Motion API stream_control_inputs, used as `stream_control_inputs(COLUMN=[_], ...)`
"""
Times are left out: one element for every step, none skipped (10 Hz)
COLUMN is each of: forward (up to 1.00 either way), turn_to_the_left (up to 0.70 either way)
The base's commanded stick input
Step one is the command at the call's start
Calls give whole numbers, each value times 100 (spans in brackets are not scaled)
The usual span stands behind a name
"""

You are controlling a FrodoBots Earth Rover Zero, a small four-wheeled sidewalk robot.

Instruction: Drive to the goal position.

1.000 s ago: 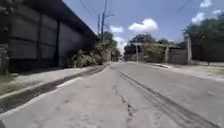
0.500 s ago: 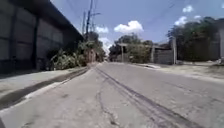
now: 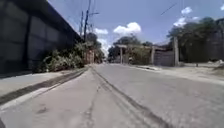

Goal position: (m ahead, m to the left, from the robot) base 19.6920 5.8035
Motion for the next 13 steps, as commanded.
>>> stream_control_inputs(forward=[100, 100, 100, 100, 100, 100, 100, 100, 100, 100, 100, 100, 100], turn_to_the_left=[3, 3, 3, 3, 3, 3, 3, 3, 3, 3, 3, 3, 3])
